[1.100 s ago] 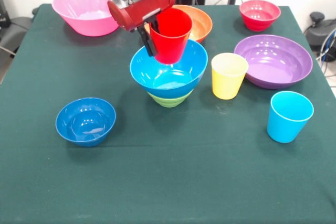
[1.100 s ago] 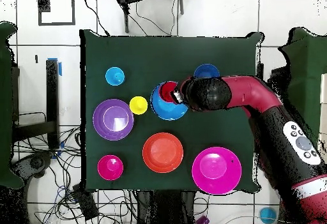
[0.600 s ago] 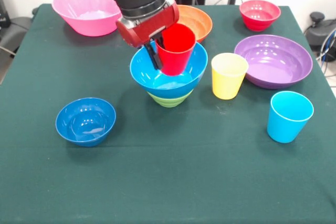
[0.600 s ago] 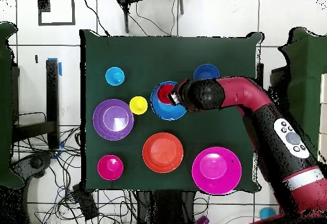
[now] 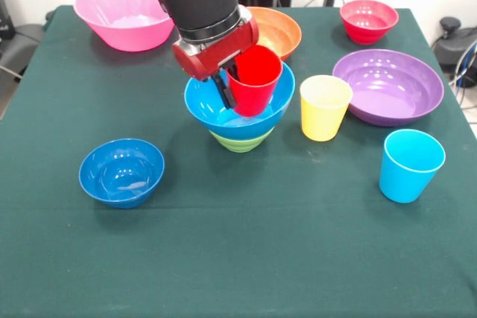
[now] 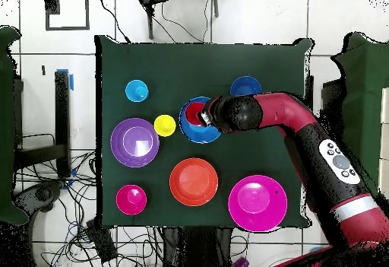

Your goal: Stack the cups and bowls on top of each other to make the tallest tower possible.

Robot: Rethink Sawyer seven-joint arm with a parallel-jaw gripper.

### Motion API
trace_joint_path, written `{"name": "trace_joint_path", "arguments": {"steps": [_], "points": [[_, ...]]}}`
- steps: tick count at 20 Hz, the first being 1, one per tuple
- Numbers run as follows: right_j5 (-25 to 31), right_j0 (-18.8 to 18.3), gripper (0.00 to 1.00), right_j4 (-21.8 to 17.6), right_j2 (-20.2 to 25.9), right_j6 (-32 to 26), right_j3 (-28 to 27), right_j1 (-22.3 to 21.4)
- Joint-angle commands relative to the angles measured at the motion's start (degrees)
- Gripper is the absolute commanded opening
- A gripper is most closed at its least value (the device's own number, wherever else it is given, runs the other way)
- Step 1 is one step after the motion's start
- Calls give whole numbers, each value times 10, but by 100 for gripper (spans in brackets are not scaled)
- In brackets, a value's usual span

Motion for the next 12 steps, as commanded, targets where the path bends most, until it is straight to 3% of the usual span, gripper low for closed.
{"name": "trace_joint_path", "arguments": {"steps": [1, 5, 12], "points": [[30, 13, 0, -20, -4, -121, -31, -9], [57, -5, 0, 3, 11, -136, -15, -30], [30, 12, 0, -18, -5, -117, -27, -14]]}}
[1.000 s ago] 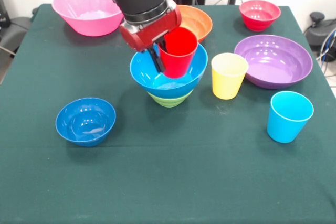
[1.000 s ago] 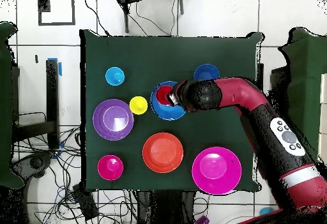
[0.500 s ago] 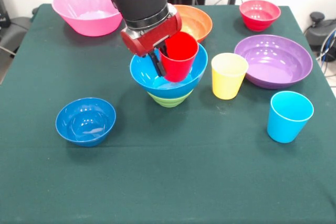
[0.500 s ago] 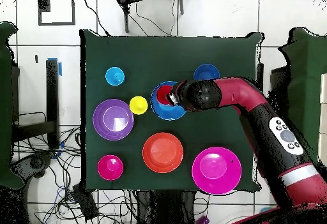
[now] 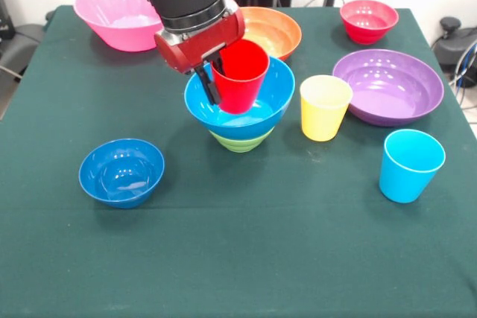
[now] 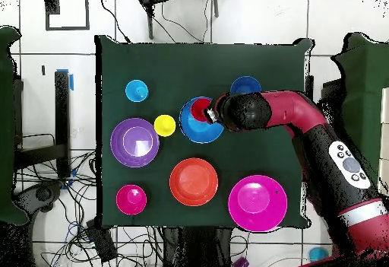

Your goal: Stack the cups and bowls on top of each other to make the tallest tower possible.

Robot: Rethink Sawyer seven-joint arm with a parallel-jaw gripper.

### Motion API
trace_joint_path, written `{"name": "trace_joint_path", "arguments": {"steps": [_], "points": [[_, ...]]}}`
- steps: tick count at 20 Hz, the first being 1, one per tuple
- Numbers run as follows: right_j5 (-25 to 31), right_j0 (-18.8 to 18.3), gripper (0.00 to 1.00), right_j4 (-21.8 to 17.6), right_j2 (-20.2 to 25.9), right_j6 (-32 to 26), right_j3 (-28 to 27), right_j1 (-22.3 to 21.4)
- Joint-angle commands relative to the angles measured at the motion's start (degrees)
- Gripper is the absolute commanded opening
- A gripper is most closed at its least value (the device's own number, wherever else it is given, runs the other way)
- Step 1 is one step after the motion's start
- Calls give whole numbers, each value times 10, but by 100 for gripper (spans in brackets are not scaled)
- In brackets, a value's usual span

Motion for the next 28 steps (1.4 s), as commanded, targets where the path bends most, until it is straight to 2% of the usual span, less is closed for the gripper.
{"name": "trace_joint_path", "arguments": {"steps": [1, 9, 28], "points": [[25, 24, 0, -27, -10, -112, -26, 10], [-4, 26, 0, -41, -17, -105, -20, 38], [9, 37, 0, -44, -32, -94, -30, 58]]}}
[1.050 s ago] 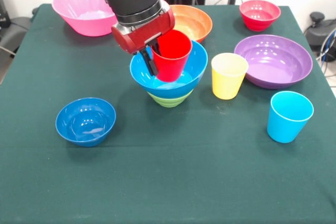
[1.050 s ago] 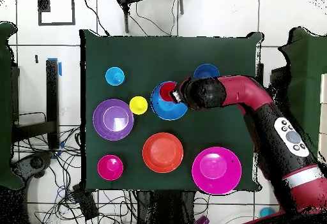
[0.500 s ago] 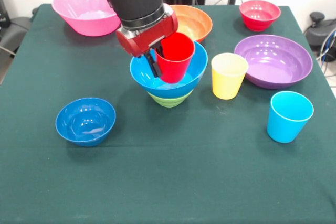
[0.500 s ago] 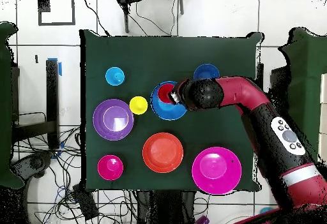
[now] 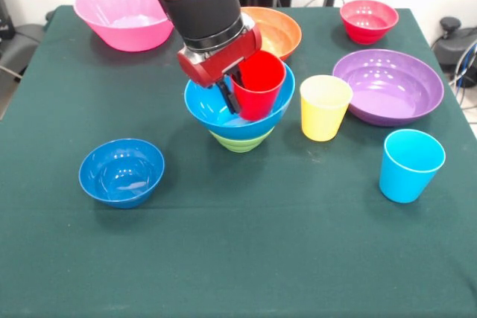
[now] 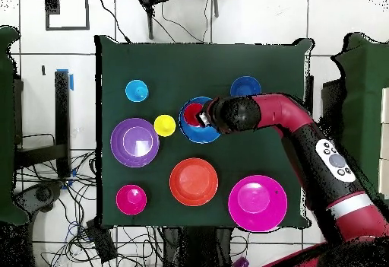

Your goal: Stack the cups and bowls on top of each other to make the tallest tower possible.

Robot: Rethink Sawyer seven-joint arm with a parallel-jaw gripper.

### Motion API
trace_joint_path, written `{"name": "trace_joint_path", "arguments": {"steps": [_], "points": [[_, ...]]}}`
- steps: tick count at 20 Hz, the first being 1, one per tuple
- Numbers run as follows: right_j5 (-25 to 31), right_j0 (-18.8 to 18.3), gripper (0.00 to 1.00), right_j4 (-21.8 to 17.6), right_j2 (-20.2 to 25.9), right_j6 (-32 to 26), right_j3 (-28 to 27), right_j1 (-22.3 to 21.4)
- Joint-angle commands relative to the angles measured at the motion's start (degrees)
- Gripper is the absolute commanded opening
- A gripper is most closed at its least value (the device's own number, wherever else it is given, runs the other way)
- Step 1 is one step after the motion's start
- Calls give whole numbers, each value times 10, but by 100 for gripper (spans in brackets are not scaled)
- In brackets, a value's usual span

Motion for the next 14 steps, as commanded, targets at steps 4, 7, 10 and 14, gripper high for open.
{"name": "trace_joint_path", "arguments": {"steps": [4, 7, 10, 14], "points": [[8, 29, 0, -42, -33, -92, -29, 16], [5, 28, 0, -45, -33, -90, -28, 14], [3, 25, 0, -46, -33, -91, -26, 13], [1, 27, 0, -49, -33, -95, -33, 23]]}}
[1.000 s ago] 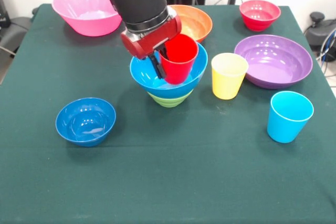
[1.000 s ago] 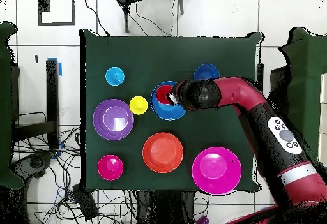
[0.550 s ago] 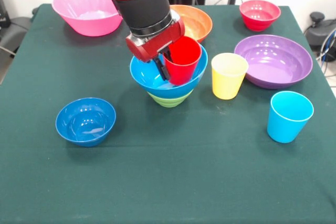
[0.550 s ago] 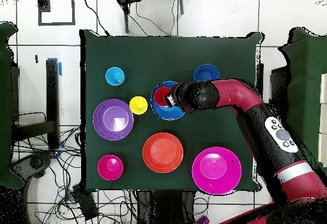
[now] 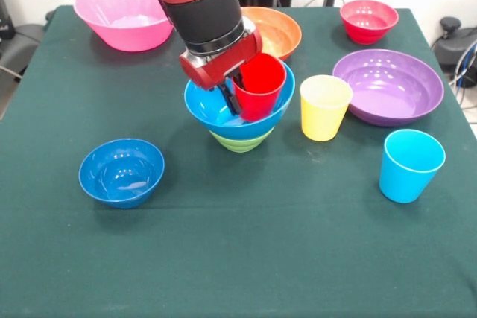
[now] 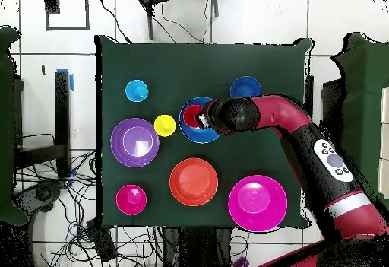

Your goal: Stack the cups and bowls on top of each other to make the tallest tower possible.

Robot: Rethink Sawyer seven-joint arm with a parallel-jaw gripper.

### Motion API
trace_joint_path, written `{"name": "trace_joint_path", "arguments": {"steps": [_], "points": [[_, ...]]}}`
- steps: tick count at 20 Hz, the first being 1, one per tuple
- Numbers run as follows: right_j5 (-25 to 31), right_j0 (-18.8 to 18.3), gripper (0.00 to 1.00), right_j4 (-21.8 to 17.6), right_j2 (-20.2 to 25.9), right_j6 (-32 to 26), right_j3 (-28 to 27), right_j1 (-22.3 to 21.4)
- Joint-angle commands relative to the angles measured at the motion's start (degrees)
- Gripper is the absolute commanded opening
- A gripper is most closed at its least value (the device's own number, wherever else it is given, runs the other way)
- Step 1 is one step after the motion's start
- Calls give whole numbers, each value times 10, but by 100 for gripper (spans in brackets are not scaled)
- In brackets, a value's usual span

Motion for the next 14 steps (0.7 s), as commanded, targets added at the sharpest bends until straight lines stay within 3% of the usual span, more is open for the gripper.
{"name": "trace_joint_path", "arguments": {"steps": [1, 14], "points": [[1, 27, 0, -45, -31, -97, -34, 18], [-5, 31, 0, -55, -30, -117, -64, 58]]}}
